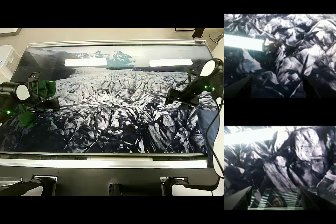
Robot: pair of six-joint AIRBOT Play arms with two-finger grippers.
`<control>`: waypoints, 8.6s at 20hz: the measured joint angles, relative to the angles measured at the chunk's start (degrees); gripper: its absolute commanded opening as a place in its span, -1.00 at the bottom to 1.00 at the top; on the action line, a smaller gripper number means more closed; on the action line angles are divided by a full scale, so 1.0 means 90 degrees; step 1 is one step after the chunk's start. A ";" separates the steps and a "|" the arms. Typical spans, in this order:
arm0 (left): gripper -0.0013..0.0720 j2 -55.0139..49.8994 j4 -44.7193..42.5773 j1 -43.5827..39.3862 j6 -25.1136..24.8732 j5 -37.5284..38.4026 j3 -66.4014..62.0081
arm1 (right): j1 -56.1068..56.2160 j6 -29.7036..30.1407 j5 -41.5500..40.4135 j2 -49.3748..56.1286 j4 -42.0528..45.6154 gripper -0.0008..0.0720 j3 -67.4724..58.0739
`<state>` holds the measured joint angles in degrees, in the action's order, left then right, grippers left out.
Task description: Fold the clothes and pants, and hang the long-sleeved shirts on hangers.
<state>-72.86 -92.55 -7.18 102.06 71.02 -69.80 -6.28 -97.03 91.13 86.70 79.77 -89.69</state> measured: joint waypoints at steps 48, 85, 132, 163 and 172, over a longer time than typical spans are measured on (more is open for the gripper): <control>0.98 -0.4575 0.1205 0.3276 0.0083 0.0231 -0.4439 | 0.0000 0.0401 -0.2195 0.0002 -0.0629 0.92 0.0000; 0.99 -0.1668 0.1523 -0.3456 0.0005 -0.1175 -0.1644 | 0.0000 0.0782 0.0061 -0.2225 -0.0274 0.90 0.0658; -0.90 0.1520 0.4155 0.0590 -0.2242 -0.1120 -0.2606 | -0.0155 0.1064 -0.3303 -0.3067 -0.1860 -0.88 -0.0503; -0.90 -0.0476 0.4524 0.0155 -0.1676 -0.1945 0.0590 | -0.0160 -0.0338 -0.2630 -0.0333 -0.2254 0.90 0.1256; -0.90 -0.0753 0.4777 0.0529 -0.1673 -0.1911 0.0653 | -0.0772 0.0427 -0.0797 -0.0175 -0.1154 0.85 0.2786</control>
<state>-79.64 -49.56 -2.42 87.00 53.82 -63.92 -13.23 -93.19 83.96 85.12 69.38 -64.62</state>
